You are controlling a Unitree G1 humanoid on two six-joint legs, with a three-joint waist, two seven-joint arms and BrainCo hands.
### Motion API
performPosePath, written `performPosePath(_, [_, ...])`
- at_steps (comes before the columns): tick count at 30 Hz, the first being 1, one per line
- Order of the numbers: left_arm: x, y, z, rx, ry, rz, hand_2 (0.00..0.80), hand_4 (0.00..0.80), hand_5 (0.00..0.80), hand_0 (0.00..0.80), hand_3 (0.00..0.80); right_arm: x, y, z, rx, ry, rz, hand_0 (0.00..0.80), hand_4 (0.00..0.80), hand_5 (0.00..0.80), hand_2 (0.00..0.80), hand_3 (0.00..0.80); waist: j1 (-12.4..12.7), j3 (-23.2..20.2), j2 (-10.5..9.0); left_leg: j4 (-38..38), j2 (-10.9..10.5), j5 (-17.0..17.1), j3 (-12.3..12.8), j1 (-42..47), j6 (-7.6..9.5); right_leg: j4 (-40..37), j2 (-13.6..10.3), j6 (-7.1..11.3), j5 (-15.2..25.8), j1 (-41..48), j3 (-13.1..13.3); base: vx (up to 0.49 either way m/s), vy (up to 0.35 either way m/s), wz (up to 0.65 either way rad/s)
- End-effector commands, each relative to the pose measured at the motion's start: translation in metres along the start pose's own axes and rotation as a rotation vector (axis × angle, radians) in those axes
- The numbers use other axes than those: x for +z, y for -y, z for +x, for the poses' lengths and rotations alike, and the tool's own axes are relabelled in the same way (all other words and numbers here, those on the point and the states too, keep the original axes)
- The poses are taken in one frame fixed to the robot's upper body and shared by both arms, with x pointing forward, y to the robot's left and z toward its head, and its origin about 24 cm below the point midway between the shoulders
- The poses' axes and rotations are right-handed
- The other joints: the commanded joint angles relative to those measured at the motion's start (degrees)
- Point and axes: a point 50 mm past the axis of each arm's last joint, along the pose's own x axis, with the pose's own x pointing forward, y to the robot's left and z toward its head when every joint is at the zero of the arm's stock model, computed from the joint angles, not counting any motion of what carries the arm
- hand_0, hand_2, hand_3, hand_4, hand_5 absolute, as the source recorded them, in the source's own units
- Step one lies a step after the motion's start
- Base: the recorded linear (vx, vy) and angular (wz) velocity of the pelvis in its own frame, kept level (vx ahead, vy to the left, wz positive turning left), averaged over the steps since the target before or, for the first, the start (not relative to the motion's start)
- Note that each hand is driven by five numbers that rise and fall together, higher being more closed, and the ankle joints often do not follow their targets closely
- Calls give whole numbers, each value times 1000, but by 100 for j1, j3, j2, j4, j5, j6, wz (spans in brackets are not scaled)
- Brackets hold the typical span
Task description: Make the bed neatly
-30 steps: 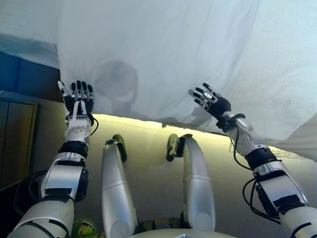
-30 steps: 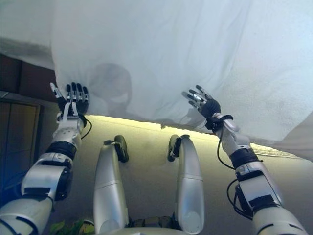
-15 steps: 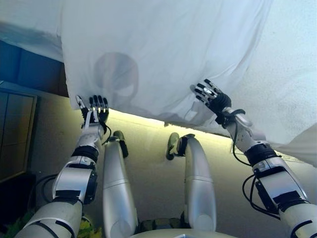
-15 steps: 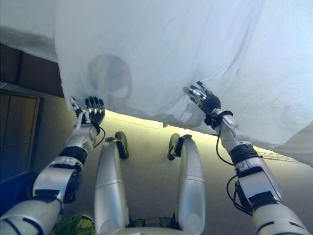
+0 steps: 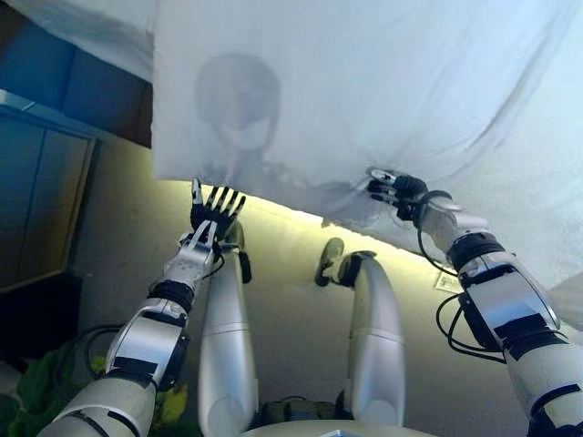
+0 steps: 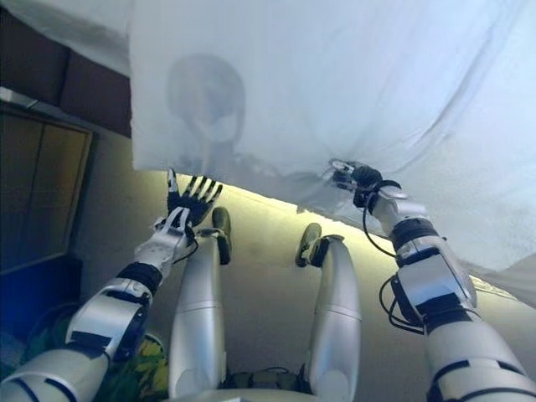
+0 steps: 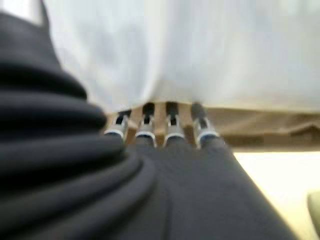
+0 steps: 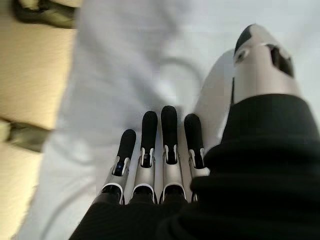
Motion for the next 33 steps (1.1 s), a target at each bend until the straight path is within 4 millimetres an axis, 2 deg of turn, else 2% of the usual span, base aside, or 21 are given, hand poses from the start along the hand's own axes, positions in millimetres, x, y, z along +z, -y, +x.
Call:
performPosePath(1, [-10,28,7,-231,28,32,0,0,0,0,0,-10,25,-4,-129,-103,-24,0,0,0,0,0,20,-42,480,-325,-444,-410,498,460,465,-633,158,408,584,252,43,-20,-36,12])
performPosePath(6, [-12,37,5,-298,42,95,0,0,0,0,0,-37,36,-6,-151,-208,-15,0,0,0,0,0,60,-42,552,-413,-469,-413,524,677,487,-707,159,407,588,443,2,-16,-34,8])
performPosePath(9, [-13,36,2,-294,44,79,0,0,0,0,0,-55,43,-9,-153,-279,-50,0,0,0,0,0,53,-42,558,-449,-455,-430,543,892,486,-765,163,410,575,645,-17,-5,-24,5])
performPosePath(10, [-14,34,1,-286,43,78,0,0,0,0,0,-69,45,-11,-150,-326,-66,0,0,0,0,0,40,-42,541,-489,-444,-435,573,1084,483,-832,169,411,569,834,-36,8,-18,4])
performPosePath(11, [-15,33,0,-285,41,78,0,0,0,0,0,-73,46,-11,-148,-335,-68,0,0,0,0,0,40,-42,540,-507,-441,-433,577,1130,482,-854,171,411,570,882,-43,21,-33,4])
performPosePath(13, [-16,27,-4,-269,33,54,0,0,0,0,0,-95,51,-16,-136,-396,-58,0,0,0,0,0,19,-42,508,-596,-435,-433,616,1475,468,-983,157,410,571,1231,-88,40,-37,2])
performPosePath(15, [-15,18,-9,-233,37,22,0,0,0,0,0,-118,56,-21,-136,-454,-54,0,0,0,0,0,-16,-52,464,-694,-435,-424,644,1838,446,-1160,143,408,598,1617,-113,71,-26,-4])
performPosePath(18, [-15,6,-15,-181,36,5,0,0,0,0,0,-141,60,-28,-132,-512,-27,0,0,0,0,0,-57,-208,412,-833,-427,-417,653,2165,436,-1373,127,402,625,1954,-134,102,-11,-5])
performPosePath(19, [-14,-2,-19,-146,36,5,0,0,0,0,0,-158,61,-33,-116,-546,-5,0,0,0,0,0,-95,-342,363,-951,-423,-398,655,2376,430,-1529,135,400,641,2177,-142,132,-8,-4])
performPosePath(20, [-15,-4,-20,-139,34,6,0,0,0,0,0,-161,61,-34,-115,-551,2,0,0,0,0,0,-100,-363,354,-982,-422,-390,656,2424,428,-1567,139,400,648,2229,-143,205,-16,-3])
performPosePath(21, [-15,-12,-25,-94,35,-2,0,0,0,0,0,-181,62,-41,-94,-593,26,0,0,0,0,0,-151,-512,290,-1133,-388,-366,682,2692,420,-1756,144,396,663,2521,-142,183,-21,-5])
performPosePath(26, [-20,-34,-38,29,21,3,0,0,0,0,0,-237,59,-65,-72,-703,76,0,0,0,0,0,-287,-881,141,-1681,-325,-287,752,3538,414,-2379,184,415,714,3413,-158,186,-26,-8])
performPosePath(31, [-30,-72,-70,207,-19,57,0,0,0,0,0,-283,60,-95,-51,-758,170,0,0,0,0,0,-373,-1354,137,-2606,-333,-50,901,4593,392,-3345,281,535,918,4466,-216,199,2,-13])
performPosePath(32, [-32,-81,-80,261,-40,91,0,0,0,0,0,-291,59,-100,-36,-751,207,0,0,0,0,0,-398,-1514,140,-2951,-338,167,995,4793,430,-3693,304,537,1125,4674,-271,240,20,-7])
performPosePath(33, [-33,-90,-89,309,-63,125,0,0,0,0,0,-299,57,-106,-26,-751,225,0,0,0,0,0,-421,-1649,147,-3250,-353,243,1042,5047,422,-3987,337,581,1200,4925,-279,282,28,-11])
